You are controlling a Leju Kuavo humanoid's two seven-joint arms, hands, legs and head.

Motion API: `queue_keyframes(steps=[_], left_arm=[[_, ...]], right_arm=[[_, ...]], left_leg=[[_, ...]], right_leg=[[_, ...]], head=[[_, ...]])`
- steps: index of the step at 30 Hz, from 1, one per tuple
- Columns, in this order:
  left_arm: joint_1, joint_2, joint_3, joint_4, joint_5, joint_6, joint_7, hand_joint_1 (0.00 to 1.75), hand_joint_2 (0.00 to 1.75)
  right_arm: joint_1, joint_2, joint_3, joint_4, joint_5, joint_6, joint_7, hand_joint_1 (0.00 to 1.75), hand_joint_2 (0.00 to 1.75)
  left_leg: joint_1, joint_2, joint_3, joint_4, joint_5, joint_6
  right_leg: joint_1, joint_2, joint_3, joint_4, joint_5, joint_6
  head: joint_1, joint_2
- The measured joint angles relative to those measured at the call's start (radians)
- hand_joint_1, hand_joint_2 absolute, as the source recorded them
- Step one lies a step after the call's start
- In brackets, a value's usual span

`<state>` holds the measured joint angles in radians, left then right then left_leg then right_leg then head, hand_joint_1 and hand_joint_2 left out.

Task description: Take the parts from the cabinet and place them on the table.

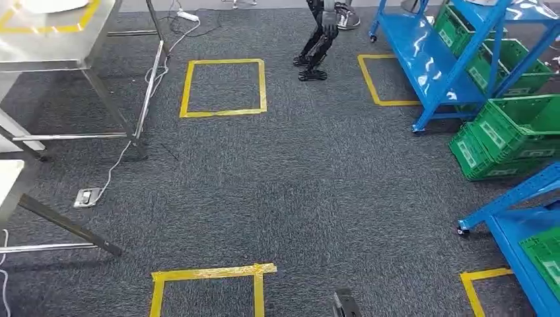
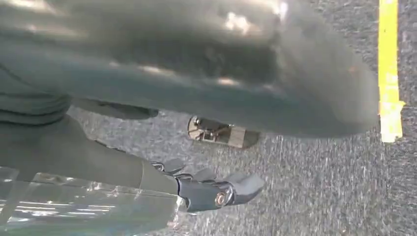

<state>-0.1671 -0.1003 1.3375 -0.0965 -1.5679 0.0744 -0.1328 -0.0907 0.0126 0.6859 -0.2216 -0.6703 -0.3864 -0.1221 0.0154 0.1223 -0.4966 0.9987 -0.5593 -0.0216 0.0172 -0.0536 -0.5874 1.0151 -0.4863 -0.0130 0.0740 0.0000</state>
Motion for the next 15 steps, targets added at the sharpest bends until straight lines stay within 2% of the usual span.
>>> queue_keyframes(steps=[1,2,3,4,5,6,7,8,9,10,11,12,13,15], left_arm=[[-0.001,-0.003,0.0,0.0,0.0,0.0,-0.001,0.0,0.0],[-0.002,-0.002,0.0,0.0,0.0,0.0,-0.002,0.0,0.0],[-0.001,-0.003,0.0,0.0,0.0,0.0,-0.003,0.0,0.0],[0.001,-0.004,0.0,0.001,0.0,-0.002,-0.002,0.0,0.0],[0.004,-0.003,0.0,0.0,0.0,-0.003,0.002,0.0,0.0],[0.006,-0.003,0.0,0.0,0.002,-0.003,0.003,0.0,0.0],[0.009,-0.002,0.0,0.0,0.005,-0.002,0.0,0.0,0.0],[0.009,-0.002,0.0,0.0,0.01,-0.002,-0.004,0.0,0.0],[0.008,-0.002,0.0,0.0,0.012,-0.002,-0.005,0.0,0.0],[0.007,-0.002,0.0,0.0,0.012,-0.001,-0.006,0.0,0.0],[0.007,-0.002,0.0,0.0,0.013,-0.001,-0.006,0.0,0.0],[0.008,-0.002,0.0,0.001,0.012,-0.001,-0.005,0.0,0.0],[0.009,-0.003,0.0,0.0,0.012,-0.001,0.0,0.0,0.0],[0.009,-0.003,0.0,0.0,0.008,-0.001,0.04,0.0,0.0]], right_arm=[[0.002,0.0,0.001,0.0,0.0,0.0,0.0,0.0,0.0],[0.005,0.0,0.002,0.0,0.0,-0.001,-0.002,0.0,0.0],[0.0,0.0,0.003,0.0,0.0,-0.002,-0.002,0.0,0.0],[-0.005,0.0,0.003,0.0,0.0,-0.002,-0.002,0.0,0.0],[-0.009,0.002,0.004,0.0,0.0,-0.001,-0.002,0.0,0.0],[-0.009,0.003,0.005,0.0,0.0,0.0,0.0,0.0,0.0],[-0.009,0.003,0.006,0.0,0.0,0.003,0.01,0.0,0.0],[-0.005,0.003,0.007,0.001,0.0,0.004,0.015,0.0,0.0],[-0.003,0.003,0.008,0.001,0.001,0.005,0.018,0.0,0.0],[-0.002,0.003,0.008,0.002,0.001,0.005,0.018,0.0,0.0],[-0.002,0.003,0.008,0.002,0.001,0.006,0.018,0.0,0.0],[-0.005,0.003,0.008,0.002,0.0,0.005,0.018,0.0,0.0],[-0.007,0.003,0.008,0.002,-0.001,0.005,0.018,0.0,0.0],[-0.008,0.005,0.008,0.002,-0.008,0.007,0.006,0.0,0.0]], left_leg=[[0.0,-0.001,0.003,-0.002,-0.009,-0.008],[0.006,-0.087,0.004,0.018,-0.022,-0.01],[0.006,-0.124,-0.019,0.066,-0.05,-0.007],[0.005,-0.132,-0.056,0.136,-0.082,-0.006],[0.005,-0.133,-0.112,0.235,-0.119,-0.006],[0.004,-0.133,-0.141,0.279,-0.127,-0.006],[0.002,-0.13,-0.171,0.305,-0.114,-0.005],[0.001,-0.129,-0.17,0.276,-0.078,-0.003],[0.002,-0.131,-0.149,0.214,-0.027,-0.001],[0.004,-0.147,-0.12,0.136,0.027,0.0],[0.007,-0.194,-0.094,0.058,0.066,0.001],[0.014,-0.256,-0.089,0.054,0.046,0.003],[0.015,-0.242,-0.08,0.032,0.045,0.004],[0.006,-0.215,-0.076,0.036,0.042,0.013]], right_leg=[[-0.006,0.01,0.015,-0.016,0.007,-0.009],[-0.007,0.016,0.021,-0.025,0.009,-0.013],[-0.009,0.024,0.024,-0.028,0.009,-0.018],[-0.009,0.036,0.025,-0.028,0.01,-0.022],[-0.006,0.053,0.026,-0.027,0.007,-0.026],[-0.004,0.065,0.027,-0.027,0.006,-0.027],[-0.003,0.083,0.031,-0.025,0.004,-0.029],[-0.003,0.099,0.036,-0.024,0.0,-0.029],[-0.004,0.113,0.041,-0.021,-0.004,-0.026],[-0.006,0.126,0.045,-0.016,-0.01,-0.022],[-0.008,0.138,0.046,-0.009,-0.018,-0.017],[-0.005,0.147,0.042,-0.003,-0.023,-0.009],[-0.009,0.161,0.035,0.005,-0.026,-0.005],[-0.018,0.19,0.029,-0.006,-0.019,0.008]], head=[[0.001,0.0],[-0.001,0.0],[-0.005,0.0],[-0.01,0.0],[-0.022,0.0],[-0.025,0.0],[-0.026,0.0],[-0.03,0.0],[-0.033,0.0],[-0.035,0.0],[-0.037,0.0],[-0.042,0.0],[-0.042,0.0],[-0.037,0.0]])
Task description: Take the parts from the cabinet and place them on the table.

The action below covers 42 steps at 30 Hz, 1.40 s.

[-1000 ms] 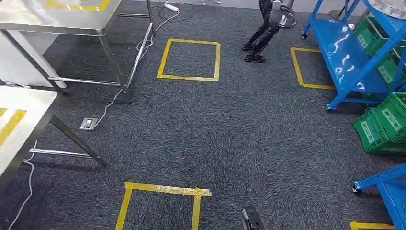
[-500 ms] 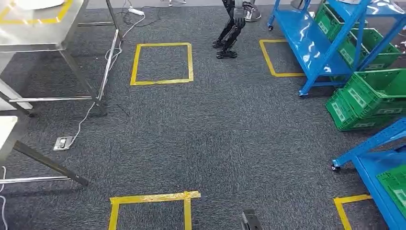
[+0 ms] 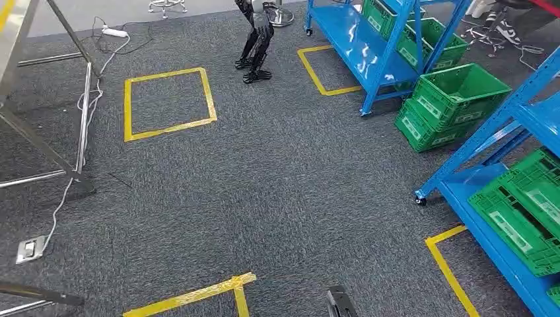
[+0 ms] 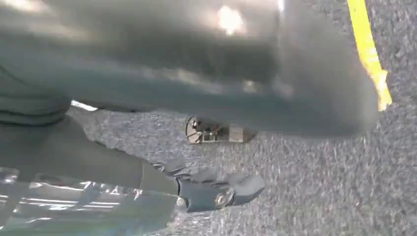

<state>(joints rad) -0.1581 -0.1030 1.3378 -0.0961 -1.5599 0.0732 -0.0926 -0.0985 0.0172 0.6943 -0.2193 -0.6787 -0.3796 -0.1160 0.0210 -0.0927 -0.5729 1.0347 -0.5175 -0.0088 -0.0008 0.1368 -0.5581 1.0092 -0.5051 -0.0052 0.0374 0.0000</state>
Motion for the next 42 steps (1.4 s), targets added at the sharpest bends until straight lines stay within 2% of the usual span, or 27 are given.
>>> queue_keyframes(steps=[1,2,3,4,6,8,9,12,13,17,18,19,20,22,24,25,27,28,29,30,34,35,36,37,39,40,42], left_arm=[[0.0,0.001,0.0,0.0,-0.002,0.0,0.021,0.0,0.0],[-0.001,0.001,0.001,0.0,-0.004,0.0,0.034,0.0,0.0],[-0.002,0.004,0.001,-0.002,-0.005,0.0,0.043,0.0,0.0],[-0.001,0.005,0.001,-0.002,-0.006,0.0,0.047,0.0,0.0],[0.002,0.008,0.001,-0.002,-0.006,0.0,0.05,0.0,0.0],[0.0,0.01,0.001,-0.002,-0.006,0.0,0.049,0.0,0.0],[-0.002,0.011,0.001,-0.002,-0.006,0.0,0.046,0.0,0.0],[-0.009,0.01,0.001,-0.002,-0.006,0.002,0.035,0.0,0.0],[-0.009,0.007,0.0,-0.002,-0.006,0.002,0.028,0.0,0.0],[-0.01,0.003,0.001,-0.002,-0.006,0.002,0.016,0.0,0.0],[-0.011,0.002,0.001,-0.002,-0.006,0.003,0.015,0.0,0.0],[-0.012,0.003,0.001,-0.002,-0.007,0.003,0.015,0.0,0.0],[-0.011,0.002,0.001,-0.002,-0.007,0.003,0.014,0.0,0.0],[-0.005,0.002,0.001,-0.002,-0.007,0.003,0.015,0.0,0.0],[-0.002,0.003,0.001,-0.002,-0.007,0.003,0.015,0.0,0.0],[-0.002,0.003,0.001,-0.002,-0.007,0.003,0.015,0.0,0.0],[-0.003,0.004,0.001,-0.002,-0.007,0.003,0.015,0.0,0.0],[-0.003,0.006,0.001,-0.002,-0.007,0.003,0.015,0.0,0.0],[-0.003,0.006,0.0,-0.002,-0.007,0.003,0.015,0.0,0.0],[-0.002,0.005,0.0,-0.002,-0.007,0.003,0.015,0.0,0.0],[0.001,0.006,0.001,-0.002,-0.005,0.003,0.001,0.0,0.0],[-0.001,0.005,0.001,-0.002,-0.002,0.006,0.0,0.0,0.0],[-0.001,0.005,0.001,-0.002,0.001,0.006,0.0,0.0,0.0],[0.002,0.005,0.001,-0.002,0.003,0.005,0.001,0.0,0.0],[0.004,0.005,0.003,-0.002,0.008,0.005,0.008,0.0,0.0],[0.003,0.005,0.003,-0.002,0.01,0.005,0.009,0.0,0.0],[0.0,0.0,0.003,-0.002,0.01,0.006,0.016,0.0,0.0]], right_arm=[[0.001,0.001,0.001,0.0,-0.002,0.001,-0.002,0.0,0.0],[0.002,0.0,0.002,0.0,-0.003,0.001,-0.002,0.0,0.0],[0.0,0.002,0.006,0.0,-0.002,0.003,-0.002,0.0,0.0],[-0.005,0.002,0.007,0.0,-0.002,0.003,-0.002,0.0,0.0],[-0.013,0.005,0.008,0.0,-0.002,0.003,-0.003,0.0,0.0],[-0.009,0.008,0.014,0.0,-0.002,0.005,-0.003,0.0,0.0],[-0.002,0.008,0.017,0.0,-0.002,0.006,-0.003,0.0,0.0],[-0.001,0.008,0.019,0.0,-0.003,0.006,-0.003,0.0,0.0],[-0.004,0.007,0.019,0.0,-0.002,0.006,-0.003,0.0,0.0],[-0.005,0.006,0.021,0.001,-0.003,0.006,-0.002,0.0,0.0],[-0.005,0.006,0.021,0.002,-0.003,0.006,-0.002,0.0,0.0],[-0.004,0.007,0.021,0.001,-0.003,0.006,-0.001,0.0,0.0],[-0.009,0.006,0.021,0.001,-0.003,0.006,-0.001,0.0,0.0],[-0.018,0.011,0.022,0.0,-0.003,0.006,-0.001,0.0,0.0],[-0.016,0.011,0.022,0.0,-0.003,0.006,-0.001,0.0,0.0],[-0.014,0.011,0.022,0.0,-0.003,0.006,-0.001,0.0,0.0],[-0.013,0.011,0.022,0.0,-0.003,0.006,0.0,0.0,0.0],[-0.013,0.012,0.022,0.0,-0.003,0.007,0.0,0.0,0.0],[-0.013,0.012,0.022,0.001,-0.003,0.007,0.0,0.0,0.0],[-0.017,0.011,0.022,0.001,-0.003,0.007,0.0,0.0,0.0],[-0.016,0.011,0.023,0.001,-0.005,0.009,0.0,0.0,0.0],[-0.013,0.01,0.023,0.001,-0.003,0.009,0.0,0.0,0.0],[-0.016,0.01,0.024,0.0,-0.003,0.009,0.0,0.0,0.0],[-0.022,0.01,0.024,0.0,-0.002,0.009,0.001,0.0,0.0],[-0.023,0.01,0.024,0.0,-0.003,0.01,0.001,0.0,0.0],[-0.019,0.01,0.024,0.0,-0.004,0.013,0.002,0.0,0.0],[-0.002,0.008,0.024,0.0,-0.005,0.014,0.005,0.0,0.0]], left_leg=[[0.003,0.019,0.003,-0.005,0.001,0.005],[0.009,0.037,0.008,-0.012,0.003,0.01],[0.006,0.054,0.016,-0.017,0.001,0.014],[0.003,0.076,0.021,-0.019,-0.002,0.021],[-0.004,0.118,0.025,-0.019,-0.008,0.024],[-0.006,0.146,0.029,-0.019,-0.015,0.024],[-0.006,0.16,0.034,-0.019,-0.019,0.021],[-0.008,0.183,0.054,-0.02,-0.031,0.016],[-0.009,0.192,0.056,-0.026,-0.033,0.013],[-0.008,0.215,0.066,-0.034,-0.037,-0.005],[-0.009,0.218,0.071,-0.034,-0.045,-0.013],[-0.003,0.139,0.073,-0.019,-0.054,-0.017],[-0.001,0.091,0.05,0.027,-0.082,-0.015],[-0.003,0.08,-0.043,0.198,-0.152,-0.018],[-0.003,0.086,-0.107,0.28,-0.154,-0.019],[-0.003,0.088,-0.109,0.267,-0.132,-0.019],[-0.002,0.082,-0.058,0.117,-0.019,-0.017],[0.001,0.055,-0.025,0.035,0.029,-0.018],[0.01,-0.018,-0.016,0.019,0.01,-0.018],[0.015,-0.05,-0.013,0.005,0.011,-0.021],[0.01,0.019,-0.002,-0.007,0.004,0.003],[0.01,0.036,0.005,-0.013,0.004,0.007],[0.008,0.058,0.013,-0.017,0.001,0.013],[0.004,0.082,0.017,-0.017,-0.003,0.018],[-0.001,0.124,0.024,-0.017,-0.013,0.021],[-0.003,0.138,0.027,-0.017,-0.017,0.022],[-0.006,0.161,0.04,-0.017,-0.028,0.02]], right_leg=[[0.001,0.018,-0.002,0.001,0.001,0.004],[0.001,0.009,-0.005,0.007,-0.006,0.006],[0.008,-0.064,-0.018,0.037,-0.024,0.012],[0.004,-0.102,-0.049,0.096,-0.056,0.018],[-0.001,-0.129,-0.128,0.241,-0.115,0.026],[-0.002,-0.135,-0.163,0.3,-0.12,0.028],[-0.002,-0.137,-0.151,0.274,-0.091,0.026],[0.007,-0.17,-0.029,0.032,0.033,0.003],[0.019,-0.209,-0.014,0.017,0.008,-0.006],[0.029,-0.189,-0.013,-0.002,0.005,-0.022],[0.022,-0.179,0.003,-0.018,0.01,-0.027],[0.019,-0.174,0.01,-0.027,0.014,-0.028],[0.015,-0.165,0.014,-0.03,0.015,-0.033],[0.014,-0.138,0.017,-0.03,0.013,-0.04],[0.015,-0.109,0.023,-0.029,0.008,-0.041],[0.015,-0.099,0.026,-0.027,0.006,-0.04],[0.011,-0.067,0.037,-0.019,-0.007,-0.034],[0.008,-0.054,0.041,-0.013,-0.015,-0.029],[0.005,-0.046,0.036,-0.009,-0.021,-0.022],[0.009,-0.035,0.031,0.003,-0.027,-0.015],[-0.004,0.032,0.015,-0.005,-0.021,0.008],[-0.001,-0.005,0.014,0.007,-0.031,0.011],[0.001,-0.07,-0.011,0.054,-0.057,0.018],[0.001,-0.105,-0.053,0.131,-0.094,0.024],[0.0,-0.134,-0.141,0.284,-0.148,0.031],[-0.001,-0.137,-0.163,0.32,-0.15,0.032],[-0.001,-0.139,-0.14,0.258,-0.081,0.024]], head=[[-0.001,0.0],[-0.001,0.0],[0.014,0.0],[0.029,0.0],[0.031,0.0],[0.031,0.0],[0.033,0.0],[0.041,0.0],[0.038,0.0],[0.038,0.0],[0.042,0.0],[0.042,0.0],[0.037,0.0],[0.018,0.0],[0.011,0.0],[0.008,0.0],[0.002,0.0],[-0.001,0.0],[-0.003,0.0],[-0.009,0.0],[-0.003,0.0],[0.0,0.0],[0.018,0.0],[0.028,0.0],[0.029,0.0],[0.029,0.0],[0.031,0.0]])
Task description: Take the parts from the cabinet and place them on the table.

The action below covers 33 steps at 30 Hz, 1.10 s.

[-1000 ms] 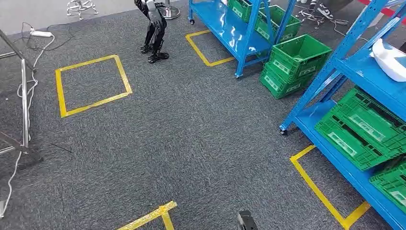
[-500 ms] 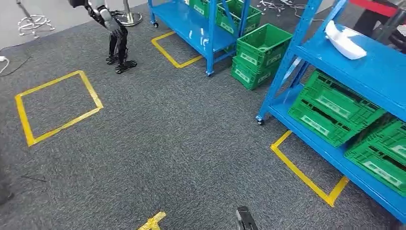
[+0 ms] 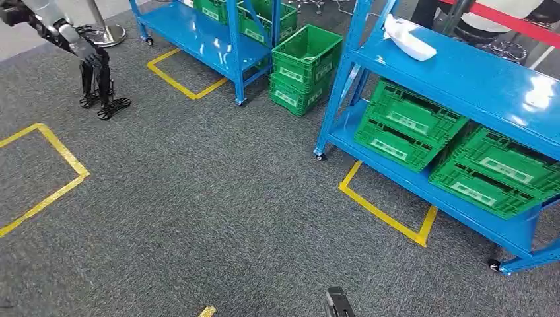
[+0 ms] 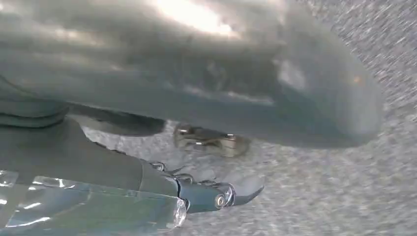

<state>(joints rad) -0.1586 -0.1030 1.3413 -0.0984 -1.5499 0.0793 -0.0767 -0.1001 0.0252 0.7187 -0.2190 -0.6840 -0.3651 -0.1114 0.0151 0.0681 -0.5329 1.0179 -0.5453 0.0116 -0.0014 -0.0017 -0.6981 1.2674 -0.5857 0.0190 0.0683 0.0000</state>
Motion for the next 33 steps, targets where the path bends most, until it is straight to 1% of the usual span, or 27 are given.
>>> queue_keyframes(steps=[1,2,3,4,5,7,8,9,10,11,12,13,14,15,17,18,19,20,23,24,25,26,27,29,30,31,33], left_arm=[[-0.003,-0.001,0.0,0.0,0.0,0.001,0.003,0.0,0.0],[-0.005,-0.003,0.0,0.0,-0.002,0.002,0.007,0.0,0.0],[-0.005,-0.006,0.0,0.0,-0.007,0.005,0.014,0.0,0.0],[-0.007,-0.01,0.0,0.0,-0.011,0.008,0.016,0.0,0.0],[-0.007,-0.01,0.0,0.0,-0.012,0.011,0.015,0.0,0.0],[-0.007,-0.016,-0.002,0.0,-0.017,0.021,-0.012,0.0,0.0],[-0.01,-0.022,-0.003,0.0,-0.018,0.03,-0.024,0.0,0.0],[-0.013,-0.024,-0.004,0.0,-0.018,0.041,-0.034,0.0,0.0],[-0.013,-0.03,-0.005,0.001,-0.018,0.05,-0.04,0.0,0.0],[-0.012,-0.034,-0.005,0.001,-0.019,0.052,-0.04,0.0,0.0],[-0.011,-0.035,-0.005,0.001,-0.019,0.052,-0.04,0.0,0.0],[-0.01,-0.037,-0.005,0.002,-0.019,0.053,-0.04,0.0,0.0],[-0.009,-0.037,-0.005,0.002,-0.019,0.053,-0.04,0.0,0.0],[-0.009,-0.037,-0.005,0.002,-0.019,0.053,-0.041,0.0,0.0],[-0.01,-0.037,-0.005,0.002,-0.019,0.053,-0.041,0.0,0.0],[-0.011,-0.037,-0.005,0.002,-0.019,0.053,-0.041,0.0,0.0],[-0.011,-0.037,-0.005,0.002,-0.019,0.052,-0.04,0.0,0.0],[-0.01,-0.04,-0.005,0.002,-0.02,0.052,-0.017,0.0,0.0],[-0.006,-0.036,-0.005,0.002,-0.018,0.049,0.039,0.0,0.0],[-0.006,-0.036,-0.005,0.002,-0.012,0.04,0.044,0.0,0.0],[-0.007,-0.032,-0.004,0.002,-0.004,0.029,0.044,0.0,0.0],[-0.006,-0.028,-0.004,0.002,0.005,0.016,0.044,0.0,0.0],[-0.003,-0.022,-0.004,0.002,0.012,0.003,0.044,0.0,0.0],[0.001,-0.009,-0.002,0.002,0.021,-0.015,0.046,0.0,0.0],[0.0,-0.004,0.0,0.001,0.022,-0.023,0.047,0.0,0.0],[-0.001,0.001,0.0,0.0,0.023,-0.025,0.047,0.0,0.0],[-0.005,0.005,0.0,0.0,0.024,-0.027,0.044,0.0,0.0]], right_arm=[[0.005,0.0,0.0,0.0,0.0,0.0,0.0,0.0,0.0],[0.006,-0.002,0.0,0.0,0.0,0.0,0.0,0.0,0.0],[0.005,-0.003,0.0,0.0,-0.003,0.0,0.0,0.0,0.0],[-0.001,-0.006,0.001,0.0,-0.012,0.002,-0.001,0.0,0.0],[-0.007,-0.006,0.001,0.0,-0.021,0.005,-0.005,0.0,0.0],[-0.002,-0.015,0.0,0.0,-0.049,0.016,-0.008,0.0,0.0],[-0.001,-0.02,0.0,0.0,-0.06,0.024,-0.008,0.0,0.0],[0.006,-0.021,0.0,0.0,-0.073,0.034,-0.008,0.0,0.0],[0.004,-0.028,0.0,0.0,-0.078,0.041,-0.008,0.0,0.0],[-0.001,-0.033,0.0,0.0,-0.081,0.043,-0.008,0.0,0.0],[-0.003,-0.035,-0.001,0.0,-0.083,0.045,-0.008,0.0,0.0],[-0.004,-0.037,-0.001,0.0,-0.084,0.047,-0.008,0.0,0.0],[-0.004,-0.038,-0.001,0.0,-0.084,0.048,-0.008,0.0,0.0],[0.0,-0.039,-0.001,0.0,-0.085,0.048,-0.008,0.0,0.0],[0.003,-0.041,-0.001,0.0,-0.085,0.048,-0.008,0.0,0.0],[0.003,-0.042,-0.001,0.0,-0.085,0.048,-0.008,0.0,0.0],[0.003,-0.043,-0.001,0.0,-0.085,0.048,-0.008,0.0,0.0],[-0.002,-0.047,-0.001,0.0,-0.086,0.049,-0.001,0.0,0.0],[0.0,-0.05,-0.001,0.0,-0.081,0.053,0.008,0.0,0.0],[0.001,-0.052,-0.001,0.0,-0.071,0.051,0.011,0.0,0.0],[0.003,-0.049,0.0,-0.001,-0.058,0.047,0.011,0.0,0.0],[-0.002,-0.048,0.002,-0.001,-0.044,0.036,0.012,0.0,0.0],[-0.009,-0.046,0.008,-0.002,-0.03,0.025,0.014,0.0,0.0],[-0.018,-0.029,0.022,-0.006,-0.01,0.007,0.023,0.0,0.0],[-0.018,-0.023,0.026,-0.006,-0.003,-0.001,0.033,0.0,0.0],[-0.018,-0.017,0.031,-0.006,0.002,-0.005,0.04,0.0,0.0],[-0.023,-0.009,0.043,-0.006,0.005,-0.006,0.05,0.0,0.0]], left_leg=[[-0.001,0.006,0.008,0.0,-0.004,-0.001],[-0.003,0.014,0.016,-0.002,-0.009,-0.002],[-0.001,0.019,0.016,-0.004,-0.013,-0.002],[-0.008,0.026,0.02,-0.003,-0.016,-0.008],[-0.005,0.033,0.017,-0.005,-0.015,-0.013],[-0.005,0.049,0.026,-0.012,-0.017,-0.02],[-0.009,0.056,0.031,-0.014,-0.023,-0.027],[-0.005,-0.022,0.032,0.004,-0.036,-0.031],[-0.004,-0.062,0.007,0.055,-0.067,-0.03],[-0.004,-0.077,-0.035,0.136,-0.103,-0.032],[-0.002,-0.079,-0.082,0.22,-0.132,-0.035],[-0.001,-0.078,-0.116,0.272,-0.145,-0.037],[0.0,-0.076,-0.14,0.3,-0.141,-0.039],[0.002,-0.073,-0.146,0.28,-0.106,-0.04],[0.007,-0.084,-0.095,0.14,0.002,-0.043],[0.01,-0.105,-0.068,0.068,0.044,-0.044],[0.018,-0.185,-0.055,0.045,0.023,-0.046],[0.022,-0.192,-0.048,0.018,0.024,-0.04],[0.011,-0.154,-0.043,0.025,0.018,-0.022],[0.022,-0.134,-0.039,0.017,0.021,-0.014],[0.02,-0.118,-0.033,0.014,0.02,-0.011],[0.018,-0.097,-0.03,0.013,0.016,-0.005],[0.015,-0.077,-0.027,0.013,0.013,-0.001],[0.009,-0.032,-0.021,0.013,0.004,0.0],[0.007,-0.014,-0.017,0.013,-0.001,-0.001],[0.006,-0.002,-0.013,0.013,-0.005,-0.002],[0.0,0.02,0.001,0.013,-0.014,-0.003]], right_leg=[[0.002,-0.003,0.038,-0.08,0.05,-0.007],[0.007,-0.018,0.086,-0.178,0.101,-0.019],[0.017,-0.054,0.113,-0.23,0.101,-0.03],[0.028,-0.075,0.121,-0.246,0.092,-0.04],[0.03,-0.069,0.122,-0.253,0.087,-0.044],[0.031,-0.051,0.119,-0.257,0.086,-0.048],[0.026,-0.043,0.133,-0.271,0.091,-0.05],[0.019,-0.036,0.145,-0.286,0.096,-0.052],[0.015,-0.03,0.149,-0.289,0.097,-0.057],[0.013,-0.019,0.15,-0.289,0.096,-0.06],[0.013,-0.004,0.151,-0.288,0.095,-0.062],[0.014,0.01,0.152,-0.288,0.093,-0.063],[0.014,0.023,0.154,-0.286,0.092,-0.062],[0.012,0.041,0.158,-0.283,0.087,-0.059],[0.007,0.071,0.167,-0.274,0.075,-0.05],[0.004,0.082,0.169,-0.267,0.069,-0.045],[0.0,0.094,0.163,-0.261,0.061,-0.037],[0.001,0.106,0.156,-0.244,0.052,-0.028],[-0.009,0.147,0.149,-0.259,0.062,-0.009],[-0.008,0.158,0.147,-0.257,0.058,-0.005],[0.0,0.095,0.141,-0.24,0.049,0.0],[0.0,0.049,0.114,-0.191,0.021,0.005],[-0.001,0.026,0.076,-0.122,-0.012,0.009],[-0.005,0.006,-0.007,0.026,-0.066,0.013],[-0.006,0.003,-0.028,0.057,-0.062,0.012],[-0.006,0.001,-0.024,0.041,-0.04,0.01],[-0.003,-0.005,0.037,-0.087,0.047,-0.005]], head=[[0.003,0.0],[0.006,0.0],[0.009,0.0],[0.004,0.0],[0.01,0.0],[0.009,0.0],[0.01,0.0],[0.007,0.0],[0.003,0.0],[-0.005,0.0],[-0.013,0.0],[-0.017,0.0],[-0.017,0.0],[-0.019,0.0],[-0.026,0.0],[-0.028,0.0],[-0.033,0.0],[-0.043,0.0],[-0.036,0.0],[-0.036,0.0],[-0.031,0.0],[-0.012,0.0],[-0.002,0.0],[0.004,0.0],[0.006,0.0],[0.01,0.0],[0.017,0.0]])
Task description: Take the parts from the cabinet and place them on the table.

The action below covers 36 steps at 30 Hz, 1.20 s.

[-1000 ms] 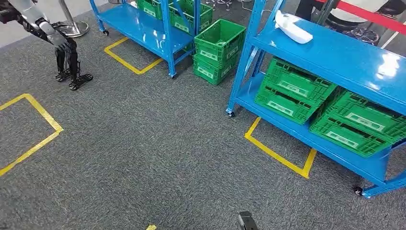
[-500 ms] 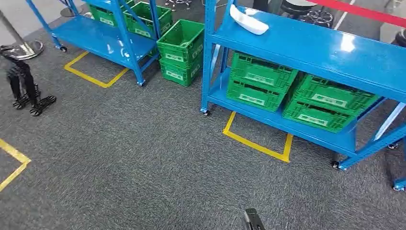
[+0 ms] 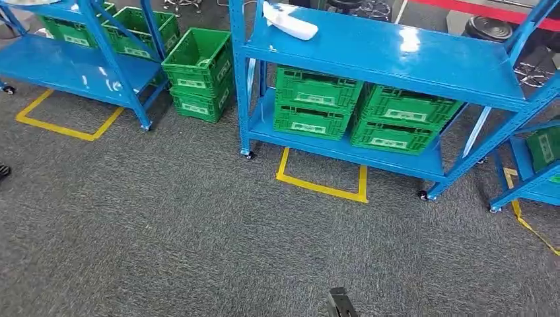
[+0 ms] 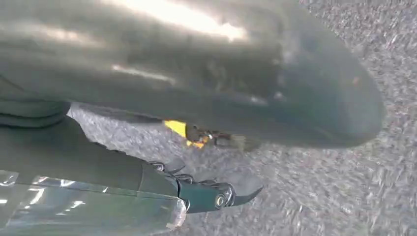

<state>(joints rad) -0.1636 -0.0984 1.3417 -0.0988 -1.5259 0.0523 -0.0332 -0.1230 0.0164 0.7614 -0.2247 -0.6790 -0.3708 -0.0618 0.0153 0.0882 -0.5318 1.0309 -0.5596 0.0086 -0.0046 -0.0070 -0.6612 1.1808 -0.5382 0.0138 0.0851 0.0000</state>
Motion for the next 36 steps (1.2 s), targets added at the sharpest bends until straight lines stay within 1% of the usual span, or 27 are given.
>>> queue_keyframes(steps=[1,2,3,6,7,8,9,11,12,14,15,16,17,18,19,22,24,25,27,28,30,31,32,33,34,35,36], left_arm=[[-0.003,0.002,0.0,0.0,0.0,-0.001,-0.004,0.0,0.0],[-0.004,0.002,0.0,0.0,0.0,-0.001,-0.012,0.0,0.0],[-0.006,0.004,0.0,0.0,0.0,0.0,-0.022,0.0,0.0],[-0.011,0.002,0.0,0.0,-0.027,0.019,-0.041,0.0,0.0],[-0.011,-0.005,0.0,0.0,-0.034,0.033,-0.044,0.0,0.0],[-0.012,-0.005,0.0,0.0,-0.037,0.045,-0.045,0.0,0.0],[-0.01,-0.01,-0.001,0.001,-0.04,0.061,-0.053,0.0,0.0],[-0.005,-0.018,-0.003,0.002,-0.042,0.08,-0.064,0.0,0.0],[-0.002,-0.022,-0.004,0.002,-0.042,0.086,-0.065,0.0,0.0],[0.0,-0.025,-0.004,0.004,-0.042,0.09,-0.065,0.0,0.0],[0.0,-0.026,-0.004,0.004,-0.042,0.09,-0.063,0.0,0.0],[0.0,-0.025,-0.004,0.004,-0.042,0.089,-0.054,0.0,0.0],[0.0,-0.025,-0.004,0.004,-0.042,0.088,-0.044,0.0,0.0],[-0.001,-0.028,-0.004,0.005,-0.042,0.085,-0.037,0.0,0.0],[-0.002,-0.031,-0.004,0.006,-0.042,0.085,-0.032,0.0,0.0],[0.0,-0.034,-0.004,0.006,-0.043,0.082,-0.027,0.0,0.0],[-0.003,-0.038,-0.004,0.006,-0.043,0.082,-0.028,0.0,0.0],[-0.004,-0.04,-0.005,0.006,-0.043,0.082,-0.032,0.0,0.0],[-0.004,-0.045,-0.005,0.006,-0.043,0.082,-0.038,0.0,0.0],[-0.004,-0.046,-0.005,0.006,-0.043,0.082,-0.039,0.0,0.0],[-0.004,-0.046,-0.005,0.006,-0.043,0.082,-0.039,0.0,0.0],[-0.004,-0.046,-0.005,0.006,-0.043,0.082,-0.038,0.0,0.0],[-0.004,-0.047,-0.005,0.006,-0.043,0.082,-0.036,0.0,0.0],[-0.003,-0.047,-0.005,0.006,-0.043,0.082,-0.032,0.0,0.0],[-0.003,-0.047,-0.005,0.006,-0.043,0.082,-0.03,0.0,0.0],[-0.002,-0.046,-0.005,0.006,-0.043,0.082,-0.029,0.0,0.0],[-0.002,-0.046,-0.004,0.006,-0.043,0.082,-0.025,0.0,0.0]], right_arm=[[-0.002,0.003,0.004,0.0,0.001,0.0,0.002,0.0,0.0],[-0.005,0.003,0.007,0.0,0.001,0.0,0.003,0.0,0.0],[-0.009,0.009,0.01,-0.001,0.0,0.0,0.006,0.0,0.0],[-0.001,0.008,0.015,-0.001,-0.027,0.008,0.001,0.0,0.0],[0.001,0.004,0.016,-0.001,-0.038,0.016,-0.003,0.0,0.0],[0.0,0.003,0.016,-0.001,-0.047,0.025,-0.011,0.0,0.0],[-0.004,-0.005,0.016,0.0,-0.059,0.032,-0.017,0.0,0.0],[-0.006,-0.014,0.015,0.0,-0.075,0.049,-0.023,0.0,0.0],[-0.001,-0.017,0.015,0.0,-0.079,0.054,-0.022,0.0,0.0],[0.012,-0.023,0.015,0.001,-0.085,0.058,-0.021,0.0,0.0],[0.016,-0.023,0.016,0.001,-0.085,0.058,-0.021,0.0,0.0],[0.016,-0.025,0.016,0.001,-0.085,0.058,-0.021,0.0,0.0],[0.016,-0.026,0.016,0.001,-0.084,0.058,-0.023,0.0,0.0],[0.013,-0.027,0.016,0.001,-0.085,0.056,-0.027,0.0,0.0],[0.012,-0.028,0.018,0.0,-0.085,0.056,-0.031,0.0,0.0],[0.005,-0.03,0.02,0.0,-0.085,0.053,-0.038,0.0,0.0],[-0.001,-0.035,0.021,-0.001,-0.085,0.053,-0.04,0.0,0.0],[-0.003,-0.035,0.022,-0.002,-0.085,0.053,-0.039,0.0,0.0],[-0.002,-0.035,0.023,-0.003,-0.088,0.052,-0.039,0.0,0.0],[0.002,-0.035,0.024,-0.003,-0.089,0.05,-0.037,0.0,0.0],[0.009,-0.035,0.025,-0.003,-0.093,0.049,-0.032,0.0,0.0],[0.012,-0.036,0.026,-0.003,-0.095,0.048,-0.032,0.0,0.0],[0.013,-0.037,0.026,-0.003,-0.095,0.047,-0.032,0.0,0.0],[0.013,-0.038,0.026,-0.003,-0.095,0.047,-0.032,0.0,0.0],[0.008,-0.038,0.026,-0.003,-0.096,0.047,-0.032,0.0,0.0],[0.005,-0.037,0.026,-0.003,-0.097,0.047,-0.032,0.0,0.0],[0.003,-0.037,0.026,-0.003,-0.098,0.047,-0.032,0.0,0.0]], left_leg=[[-0.002,0.007,0.008,-0.001,-0.004,-0.001],[0.0,0.013,0.009,-0.005,-0.007,-0.004],[-0.004,0.012,0.009,-0.006,-0.009,-0.01],[0.001,0.015,0.018,-0.017,-0.005,-0.025],[0.0,0.0,0.02,-0.02,-0.014,-0.032],[0.003,-0.068,0.02,0.0,-0.023,-0.034],[0.003,-0.097,-0.011,0.062,-0.054,-0.033],[0.003,-0.101,-0.096,0.212,-0.111,-0.038],[0.003,-0.097,-0.133,0.266,-0.118,-0.04],[0.003,-0.089,-0.146,0.246,-0.07,-0.042],[0.004,-0.087,-0.131,0.199,-0.03,-0.041],[0.004,-0.085,-0.095,0.105,0.035,-0.041],[0.004,-0.081,-0.069,0.036,0.062,-0.038],[-0.001,-0.078,-0.064,0.039,0.042,-0.035],[0.0,-0.078,-0.055,0.015,0.035,-0.025],[-0.006,-0.078,-0.057,0.019,0.033,-0.01],[0.004,-0.074,-0.051,0.012,0.034,-0.001],[0.005,-0.071,-0.049,0.011,0.032,0.004],[0.004,-0.062,-0.045,0.012,0.027,0.01],[0.004,-0.057,-0.043,0.012,0.023,0.012],[0.004,-0.05,-0.036,0.012,0.018,0.011],[0.003,-0.042,-0.028,0.012,0.013,0.01],[0.003,-0.034,-0.02,0.011,0.008,0.006],[0.002,-0.026,-0.015,0.009,0.004,0.004],[-0.004,-0.014,-0.01,0.01,-0.001,-0.003],[-0.004,-0.006,-0.011,0.009,-0.003,-0.008],[-0.004,0.011,-0.01,0.005,-0.003,-0.014]], right_leg=[[0.007,-0.015,0.046,-0.091,0.047,-0.014],[0.018,-0.045,0.073,-0.136,0.038,-0.029],[0.022,-0.051,0.084,-0.153,0.032,-0.034],[0.028,-0.045,0.084,-0.165,0.031,-0.04],[0.016,-0.045,0.102,-0.189,0.041,-0.043],[0.017,-0.044,0.113,-0.203,0.044,-0.044],[0.014,-0.042,0.118,-0.207,0.044,-0.047],[0.016,-0.033,0.122,-0.206,0.039,-0.054],[0.017,-0.027,0.126,-0.205,0.034,-0.054],[0.017,-0.017,0.137,-0.2,0.023,-0.052],[0.016,-0.014,0.141,-0.196,0.017,-0.05],[0.014,-0.007,0.149,-0.189,0.007,-0.045],[0.012,-0.005,0.154,-0.18,-0.004,-0.04],[0.017,-0.002,0.148,-0.177,-0.01,-0.033],[0.018,0.0,0.146,-0.167,-0.017,-0.026],[0.015,0.004,0.145,-0.174,-0.014,-0.021],[0.014,0.007,0.137,-0.149,-0.036,-0.005],[0.011,0.007,0.118,-0.106,-0.06,0.0],[0.004,0.007,0.031,0.065,-0.134,0.01],[0.002,0.007,-0.006,0.129,-0.149,0.012],[0.0,0.007,-0.018,0.123,-0.109,0.011],[-0.001,0.002,0.01,0.047,-0.049,0.006],[0.0,-0.015,0.049,-0.044,0.007,-0.001],[0.006,-0.061,0.078,-0.12,0.039,-0.008],[0.021,-0.083,0.085,-0.135,0.023,-0.011],[0.022,-0.077,0.095,-0.154,0.016,-0.02],[0.022,-0.064,0.09,-0.151,0.016,-0.022]], head=[[0.001,0.0],[-0.002,0.0],[-0.008,0.0],[-0.003,0.0],[-0.001,0.0],[-0.006,0.0],[-0.014,0.0],[-0.029,0.0],[-0.034,0.0],[-0.038,0.0],[-0.041,0.0],[-0.045,0.0],[-0.051,0.0],[-0.057,0.0],[-0.062,0.0],[-0.049,0.0],[-0.044,0.0],[-0.035,0.0],[-0.021,0.0],[-0.017,0.0],[-0.008,0.0],[0.0,0.0],[0.005,0.0],[0.009,0.0],[0.011,0.0],[0.014,0.0],[0.008,0.0]])
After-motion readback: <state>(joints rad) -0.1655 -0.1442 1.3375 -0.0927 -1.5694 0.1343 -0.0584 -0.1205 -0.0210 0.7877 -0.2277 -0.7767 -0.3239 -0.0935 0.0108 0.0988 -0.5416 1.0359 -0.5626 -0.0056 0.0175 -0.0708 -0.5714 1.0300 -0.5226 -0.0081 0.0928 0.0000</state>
